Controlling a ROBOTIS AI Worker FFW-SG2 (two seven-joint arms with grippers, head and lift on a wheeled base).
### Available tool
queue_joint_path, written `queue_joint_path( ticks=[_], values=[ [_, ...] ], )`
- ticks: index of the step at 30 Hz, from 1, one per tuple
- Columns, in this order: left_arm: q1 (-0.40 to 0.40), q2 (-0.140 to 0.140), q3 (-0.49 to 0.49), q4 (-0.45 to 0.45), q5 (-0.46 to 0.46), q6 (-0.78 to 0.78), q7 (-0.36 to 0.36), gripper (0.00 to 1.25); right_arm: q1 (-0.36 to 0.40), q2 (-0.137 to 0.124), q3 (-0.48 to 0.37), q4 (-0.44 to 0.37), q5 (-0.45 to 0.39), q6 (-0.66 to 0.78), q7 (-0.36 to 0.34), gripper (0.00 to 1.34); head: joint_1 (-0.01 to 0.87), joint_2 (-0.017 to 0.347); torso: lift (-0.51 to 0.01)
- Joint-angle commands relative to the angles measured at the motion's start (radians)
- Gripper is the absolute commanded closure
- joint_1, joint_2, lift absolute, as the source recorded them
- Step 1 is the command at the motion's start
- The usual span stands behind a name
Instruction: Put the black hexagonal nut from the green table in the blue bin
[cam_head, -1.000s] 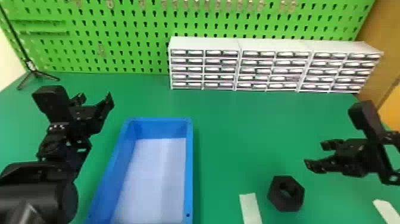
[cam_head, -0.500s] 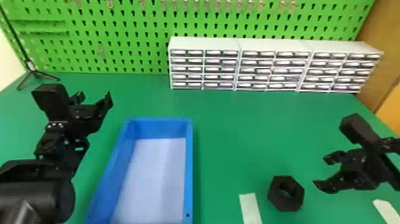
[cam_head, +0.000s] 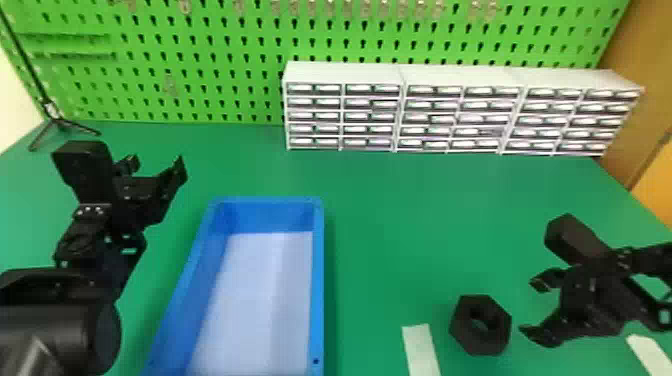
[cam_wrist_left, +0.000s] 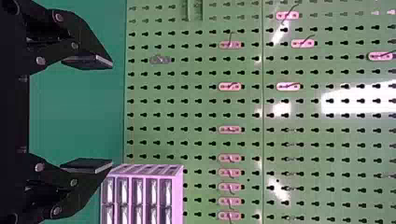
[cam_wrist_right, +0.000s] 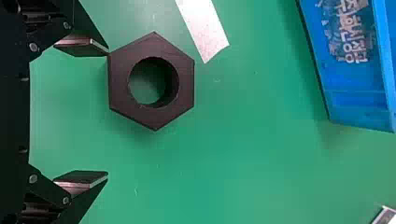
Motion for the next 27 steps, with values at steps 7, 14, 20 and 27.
queue_joint_path(
  ticks=[7,14,20,27],
  values=[
    [0.002,-0.001,0.0,0.0,-0.002,0.001,0.0,0.5,-0.01,-0.007,0.013,0.002,0.002,0.0,0.004,0.34,0.686,0.028,-0.096],
    [0.002,-0.001,0.0,0.0,-0.002,0.001,0.0,0.5,-0.018,-0.01,0.013,0.002,0.005,0.003,0.007,0.34,0.686,0.028,-0.096],
    [0.002,0.001,0.002,0.0,-0.003,0.001,0.0,0.5,-0.018,-0.013,0.009,0.002,0.012,0.005,0.012,0.34,0.686,0.028,-0.096],
    [0.002,-0.001,0.002,0.0,-0.003,0.002,0.0,0.5,-0.012,-0.018,0.009,0.008,0.025,0.005,0.019,0.34,0.686,0.028,-0.096]
  ],
)
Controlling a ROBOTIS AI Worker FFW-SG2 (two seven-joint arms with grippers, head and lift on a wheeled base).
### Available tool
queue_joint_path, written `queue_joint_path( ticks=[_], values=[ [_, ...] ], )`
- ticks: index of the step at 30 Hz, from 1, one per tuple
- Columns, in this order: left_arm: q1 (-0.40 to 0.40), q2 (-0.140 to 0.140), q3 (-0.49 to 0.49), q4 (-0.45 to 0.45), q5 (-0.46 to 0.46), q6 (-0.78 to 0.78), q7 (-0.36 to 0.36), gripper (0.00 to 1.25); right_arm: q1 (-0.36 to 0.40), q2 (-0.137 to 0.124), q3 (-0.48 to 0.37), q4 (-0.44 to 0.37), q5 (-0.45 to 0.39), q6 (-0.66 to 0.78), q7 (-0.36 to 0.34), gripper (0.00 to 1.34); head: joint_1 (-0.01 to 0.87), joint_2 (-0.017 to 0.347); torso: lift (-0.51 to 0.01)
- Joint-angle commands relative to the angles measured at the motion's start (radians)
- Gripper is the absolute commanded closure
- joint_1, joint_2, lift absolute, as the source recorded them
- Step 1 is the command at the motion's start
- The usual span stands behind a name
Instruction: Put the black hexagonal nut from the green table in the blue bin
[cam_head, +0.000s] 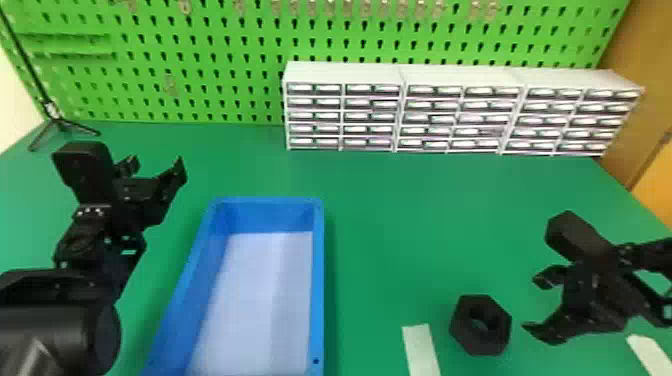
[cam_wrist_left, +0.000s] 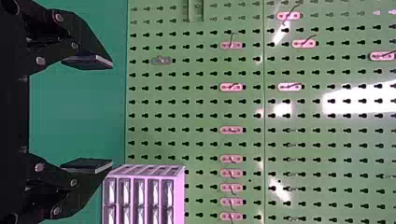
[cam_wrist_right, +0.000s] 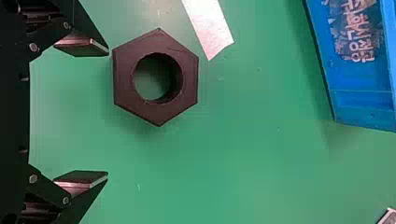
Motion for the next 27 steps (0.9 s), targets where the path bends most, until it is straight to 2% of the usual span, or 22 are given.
queue_joint_path(
  ticks=[1,19,27],
  values=[
    [0.0,-0.001,0.001,0.0,0.0,0.0,0.0,0.5,0.004,-0.004,-0.001,0.004,0.01,0.0,0.004,0.34,0.686,0.028,-0.096],
    [0.0,0.001,-0.002,0.0,-0.003,0.003,0.0,0.5,-0.005,-0.007,-0.001,0.004,0.037,0.008,0.018,0.34,0.686,0.028,-0.096],
    [-0.002,-0.001,-0.002,0.0,-0.002,0.001,0.0,0.5,-0.017,0.008,0.004,0.004,0.054,0.018,0.026,0.34,0.686,0.028,-0.096]
  ],
)
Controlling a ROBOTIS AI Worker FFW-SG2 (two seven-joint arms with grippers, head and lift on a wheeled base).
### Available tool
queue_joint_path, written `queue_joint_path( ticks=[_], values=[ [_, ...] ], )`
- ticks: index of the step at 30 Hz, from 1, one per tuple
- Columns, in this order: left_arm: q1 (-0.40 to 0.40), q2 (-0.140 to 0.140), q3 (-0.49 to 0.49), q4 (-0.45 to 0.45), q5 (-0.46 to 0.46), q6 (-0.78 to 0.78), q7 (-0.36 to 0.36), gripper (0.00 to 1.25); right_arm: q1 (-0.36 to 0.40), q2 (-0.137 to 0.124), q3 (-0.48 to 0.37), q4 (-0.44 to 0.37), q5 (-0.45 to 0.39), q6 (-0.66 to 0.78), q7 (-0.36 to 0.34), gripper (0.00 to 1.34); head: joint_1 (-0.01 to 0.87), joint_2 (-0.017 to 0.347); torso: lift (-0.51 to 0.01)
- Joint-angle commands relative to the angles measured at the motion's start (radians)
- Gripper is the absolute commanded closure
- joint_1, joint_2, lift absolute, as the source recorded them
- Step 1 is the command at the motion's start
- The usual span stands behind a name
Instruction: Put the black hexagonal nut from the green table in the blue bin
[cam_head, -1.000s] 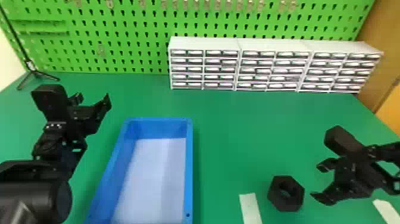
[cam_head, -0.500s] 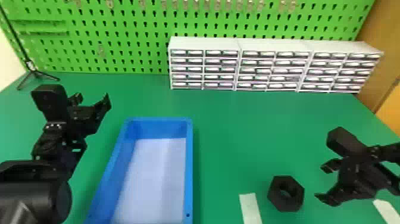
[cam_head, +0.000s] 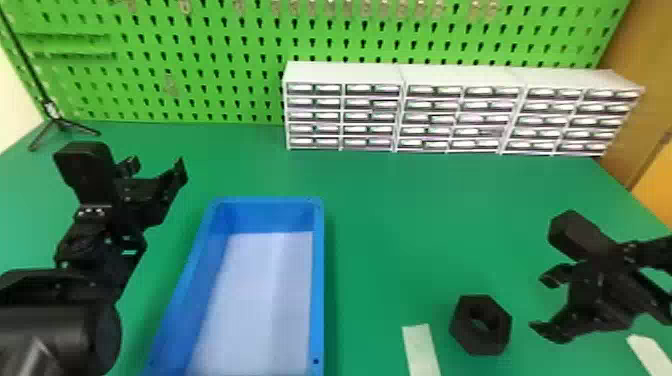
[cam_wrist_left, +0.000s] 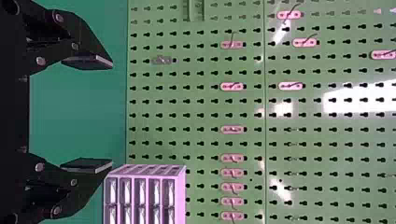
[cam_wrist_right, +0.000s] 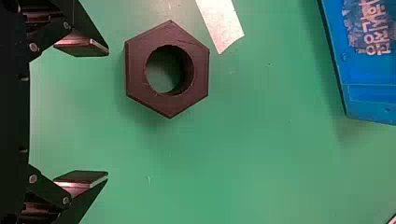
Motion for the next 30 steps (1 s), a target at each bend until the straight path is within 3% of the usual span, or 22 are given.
queue_joint_path(
  ticks=[1,9,19,30],
  values=[
    [0.0,0.0,0.0,0.0,0.003,-0.001,0.0,0.5,-0.012,0.018,0.004,0.0,0.025,0.013,0.013,0.34,0.686,0.028,-0.096],
    [0.0,0.0,0.0,0.0,0.008,-0.001,0.0,0.5,-0.09,0.099,0.076,0.0,0.177,0.045,0.093,0.34,0.686,0.028,-0.096],
    [-0.003,0.0,-0.006,0.0,0.012,-0.001,0.0,0.5,-0.128,0.154,0.119,0.029,0.219,0.049,0.11,0.34,0.686,0.028,-0.096],
    [-0.003,0.0,-0.006,0.0,0.017,-0.001,0.002,0.5,-0.151,0.237,0.121,0.12,0.278,0.0,0.125,0.34,0.686,0.028,-0.096]
  ],
)
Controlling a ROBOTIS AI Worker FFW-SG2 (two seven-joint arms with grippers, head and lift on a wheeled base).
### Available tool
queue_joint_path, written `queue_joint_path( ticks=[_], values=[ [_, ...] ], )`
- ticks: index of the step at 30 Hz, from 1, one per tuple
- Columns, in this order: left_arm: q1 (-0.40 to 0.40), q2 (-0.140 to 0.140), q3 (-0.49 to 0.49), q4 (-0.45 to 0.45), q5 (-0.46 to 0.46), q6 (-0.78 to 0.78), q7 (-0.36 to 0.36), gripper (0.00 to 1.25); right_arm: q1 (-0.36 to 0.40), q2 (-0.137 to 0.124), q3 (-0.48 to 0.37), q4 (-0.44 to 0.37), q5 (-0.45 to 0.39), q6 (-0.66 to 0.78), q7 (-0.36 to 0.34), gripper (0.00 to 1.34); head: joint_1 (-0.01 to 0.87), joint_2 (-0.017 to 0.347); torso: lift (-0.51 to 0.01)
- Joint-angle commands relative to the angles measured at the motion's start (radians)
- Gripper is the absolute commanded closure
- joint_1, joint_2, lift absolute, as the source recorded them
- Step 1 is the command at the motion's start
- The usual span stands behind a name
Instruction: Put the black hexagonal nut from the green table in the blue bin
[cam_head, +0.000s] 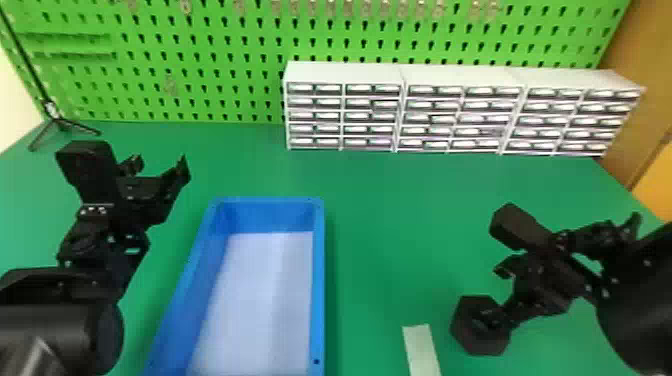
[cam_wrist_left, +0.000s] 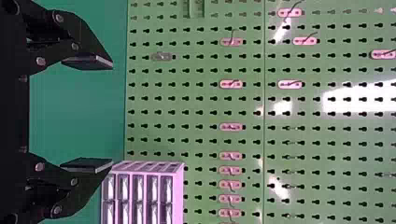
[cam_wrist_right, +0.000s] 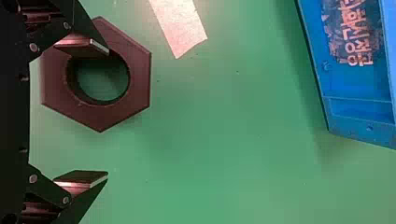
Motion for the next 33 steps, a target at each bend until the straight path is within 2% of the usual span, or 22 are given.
queue_joint_path(
  ticks=[1,8,15,24,33],
  values=[
    [0.001,0.0,0.0,0.0,0.001,0.0,0.0,0.5,-0.013,0.028,0.001,0.032,0.016,-0.02,0.0,0.34,0.686,0.028,-0.096],
    [-0.002,0.0,0.002,0.0,0.003,0.0,0.0,0.51,-0.028,0.043,0.004,0.063,0.03,-0.037,0.0,0.34,0.686,0.028,-0.096],
    [-0.005,0.0,0.003,0.0,0.004,-0.002,0.0,0.51,-0.042,0.048,0.018,0.095,0.036,-0.052,-0.002,0.34,0.686,0.028,-0.096],
    [-0.008,0.0,0.003,0.0,0.006,-0.003,0.0,0.51,-0.054,0.071,0.023,0.139,0.05,-0.075,-0.002,0.35,0.686,0.028,-0.096],
    [-0.012,0.0,0.003,0.0,0.006,-0.005,-0.001,0.52,-0.065,0.074,0.044,0.168,0.059,-0.081,-0.003,0.35,0.686,0.028,-0.096]
  ],
)
